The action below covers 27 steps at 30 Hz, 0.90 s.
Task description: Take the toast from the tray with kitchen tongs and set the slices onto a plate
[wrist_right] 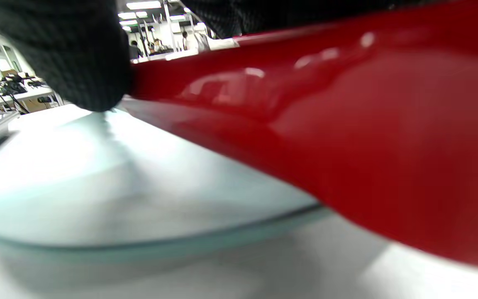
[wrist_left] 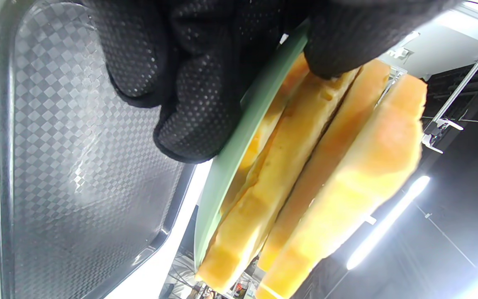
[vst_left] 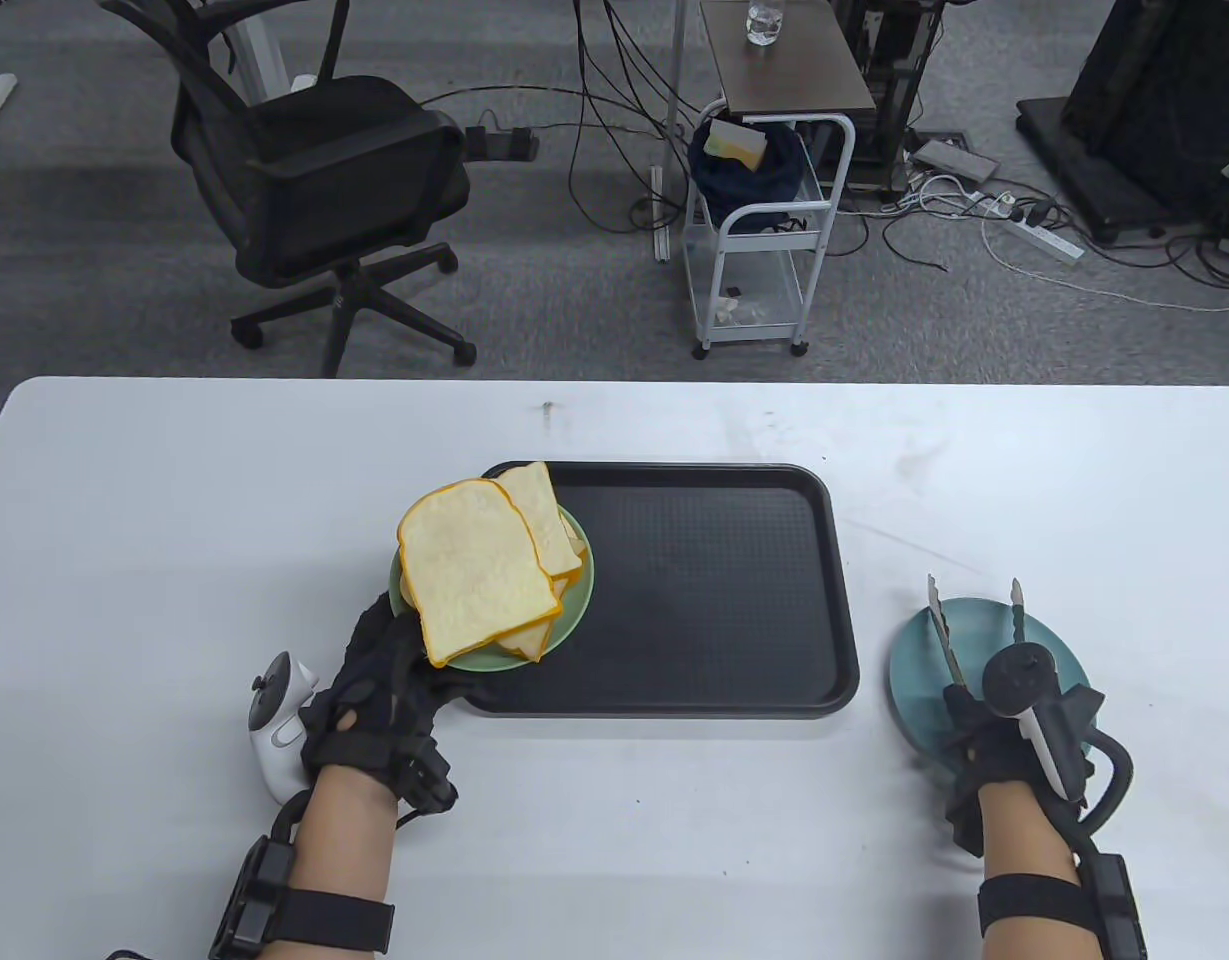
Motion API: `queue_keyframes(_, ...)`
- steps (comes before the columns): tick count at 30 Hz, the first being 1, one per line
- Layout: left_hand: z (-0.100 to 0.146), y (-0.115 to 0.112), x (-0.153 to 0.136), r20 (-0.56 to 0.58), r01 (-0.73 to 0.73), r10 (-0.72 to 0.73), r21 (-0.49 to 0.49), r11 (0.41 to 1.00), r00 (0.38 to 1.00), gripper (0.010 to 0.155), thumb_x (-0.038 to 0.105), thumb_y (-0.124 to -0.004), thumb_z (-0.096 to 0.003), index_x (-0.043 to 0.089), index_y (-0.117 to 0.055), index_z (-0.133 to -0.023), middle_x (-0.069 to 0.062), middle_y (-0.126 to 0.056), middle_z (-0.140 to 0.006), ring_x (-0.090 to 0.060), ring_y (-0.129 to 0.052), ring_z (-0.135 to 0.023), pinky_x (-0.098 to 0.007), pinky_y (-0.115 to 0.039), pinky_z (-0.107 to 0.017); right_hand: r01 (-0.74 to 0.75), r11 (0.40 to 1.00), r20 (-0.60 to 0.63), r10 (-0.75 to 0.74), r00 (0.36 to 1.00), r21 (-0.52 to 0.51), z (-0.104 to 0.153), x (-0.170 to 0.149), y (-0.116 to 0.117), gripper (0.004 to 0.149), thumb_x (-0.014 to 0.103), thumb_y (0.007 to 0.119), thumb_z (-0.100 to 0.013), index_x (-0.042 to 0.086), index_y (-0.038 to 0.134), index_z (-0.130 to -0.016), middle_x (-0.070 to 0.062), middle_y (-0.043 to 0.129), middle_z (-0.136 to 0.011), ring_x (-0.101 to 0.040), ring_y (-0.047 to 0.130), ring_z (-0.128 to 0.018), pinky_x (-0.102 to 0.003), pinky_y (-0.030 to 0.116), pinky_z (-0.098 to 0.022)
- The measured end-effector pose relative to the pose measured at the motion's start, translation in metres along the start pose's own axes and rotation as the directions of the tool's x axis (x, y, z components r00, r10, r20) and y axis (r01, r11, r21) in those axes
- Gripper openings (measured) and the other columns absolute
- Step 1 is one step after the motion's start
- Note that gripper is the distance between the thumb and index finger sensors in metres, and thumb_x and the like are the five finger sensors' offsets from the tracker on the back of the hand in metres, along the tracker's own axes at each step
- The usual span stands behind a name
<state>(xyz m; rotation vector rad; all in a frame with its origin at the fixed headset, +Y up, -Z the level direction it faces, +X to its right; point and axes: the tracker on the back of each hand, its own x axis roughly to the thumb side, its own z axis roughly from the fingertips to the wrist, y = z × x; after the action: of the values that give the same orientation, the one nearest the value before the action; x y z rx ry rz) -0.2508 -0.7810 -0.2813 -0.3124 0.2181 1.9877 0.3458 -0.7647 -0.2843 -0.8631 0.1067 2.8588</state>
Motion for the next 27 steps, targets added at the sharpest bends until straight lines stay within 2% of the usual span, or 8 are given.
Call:
queue_keyframes(3, 0.0, 0.0, 0.0, -0.001, -0.002, 0.002, -0.002, 1.0, 1.0, 0.062, 0.047, -0.074, -0.0534, 0.04, -0.037, -0.103, -0.001, -0.075, -0.104, -0.025, -0.109, -0.064, -0.043, -0.085, -0.06, 0.027, 0.999, -0.016, -0.028, 0.999, -0.043, 0.003, 0.002, -0.022, 0.093, 0.064, 0.079, -0.042, 0.013, 0.042, -0.109, -0.03, 0.061, -0.106, -0.051, 0.085, -0.082, -0.06, 0.08, -0.051)
queue_keyframes(6, 0.0, 0.0, 0.0, 0.002, -0.001, 0.001, -0.004, 1.0, 1.0, 0.062, 0.047, -0.074, -0.0535, 0.04, -0.037, -0.103, -0.001, -0.075, -0.104, -0.025, -0.109, -0.064, -0.043, -0.085, -0.06, 0.115, 0.989, 0.004, -0.115, 0.993, -0.095, 0.011, 0.012, -0.06, 0.093, 0.063, 0.08, -0.041, 0.015, 0.042, -0.11, -0.029, 0.054, -0.11, -0.053, 0.078, -0.086, -0.063, 0.075, -0.055)
queue_keyframes(10, 0.0, 0.0, 0.0, 0.005, -0.006, 0.006, -0.004, 1.0, 1.0, 0.062, 0.047, -0.074, -0.0535, 0.04, -0.037, -0.103, -0.001, -0.075, -0.104, -0.025, -0.109, -0.064, -0.043, -0.085, -0.06, 0.23, 0.958, 0.144, -0.207, 0.968, -0.172, 0.035, 0.047, -0.126, 0.089, 0.063, 0.08, -0.042, 0.017, 0.044, -0.11, -0.027, 0.052, -0.112, -0.053, 0.076, -0.088, -0.064, 0.073, -0.055)
queue_keyframes(14, 0.0, 0.0, 0.0, 0.008, -0.005, 0.005, -0.005, 1.0, 1.0, 0.062, 0.047, -0.074, -0.0534, 0.04, -0.037, -0.103, -0.001, -0.075, -0.104, -0.025, -0.109, -0.064, -0.043, -0.085, -0.059, 0.312, 0.929, 0.302, -0.245, 0.921, -0.2, 0.07, 0.088, -0.171, 0.087, 0.063, 0.079, -0.044, 0.018, 0.047, -0.111, -0.026, 0.051, -0.113, -0.054, 0.073, -0.09, -0.065, 0.072, -0.056)
queue_keyframes(16, 0.0, 0.0, 0.0, 0.009, -0.007, 0.008, -0.008, 1.0, 1.0, 0.062, 0.047, -0.074, -0.0535, 0.04, -0.037, -0.103, -0.001, -0.075, -0.104, -0.025, -0.109, -0.064, -0.043, -0.085, -0.059, 0.33, 0.923, 0.37, -0.242, 0.897, -0.196, 0.088, 0.107, -0.182, 0.085, 0.063, 0.078, -0.044, 0.019, 0.048, -0.111, -0.025, 0.049, -0.114, -0.055, 0.072, -0.091, -0.065, 0.071, -0.057)
queue_keyframes(20, 0.0, 0.0, 0.0, 0.009, -0.011, 0.011, -0.01, 1.0, 1.0, 0.062, 0.047, -0.074, -0.0535, 0.04, -0.037, -0.103, -0.001, -0.075, -0.104, -0.025, -0.109, -0.064, -0.043, -0.085, -0.059, 0.355, 0.914, 0.508, -0.215, 0.834, -0.195, 0.123, 0.142, -0.181, 0.082, 0.062, 0.076, -0.046, 0.02, 0.049, -0.111, -0.024, 0.048, -0.115, -0.055, 0.068, -0.094, -0.066, 0.069, -0.059)
queue_keyframes(22, 0.001, 0.0, 0.0, 0.008, -0.014, 0.014, -0.011, 1.0, 1.0, 0.062, 0.047, -0.074, -0.0535, 0.04, -0.037, -0.103, -0.001, -0.075, -0.104, -0.025, -0.109, -0.064, -0.043, -0.085, -0.06, 0.342, 0.92, 0.552, -0.188, 0.812, -0.19, 0.137, 0.157, -0.171, 0.08, 0.061, 0.075, -0.047, 0.02, 0.049, -0.111, -0.023, 0.047, -0.116, -0.055, 0.064, -0.096, -0.067, 0.066, -0.06)
queue_keyframes(27, 0.001, -0.001, -0.001, 0.006, -0.022, 0.022, -0.016, 1.0, 1.0, 0.062, 0.047, -0.074, -0.0535, 0.04, -0.037, -0.103, -0.001, -0.075, -0.104, -0.025, -0.109, -0.064, -0.043, -0.085, -0.06, 0.298, 0.932, 0.632, -0.106, 0.768, -0.207, 0.162, 0.182, -0.13, 0.078, 0.059, 0.074, -0.049, 0.021, 0.048, -0.112, -0.021, 0.042, -0.117, -0.054, 0.052, -0.101, -0.069, 0.059, -0.064)
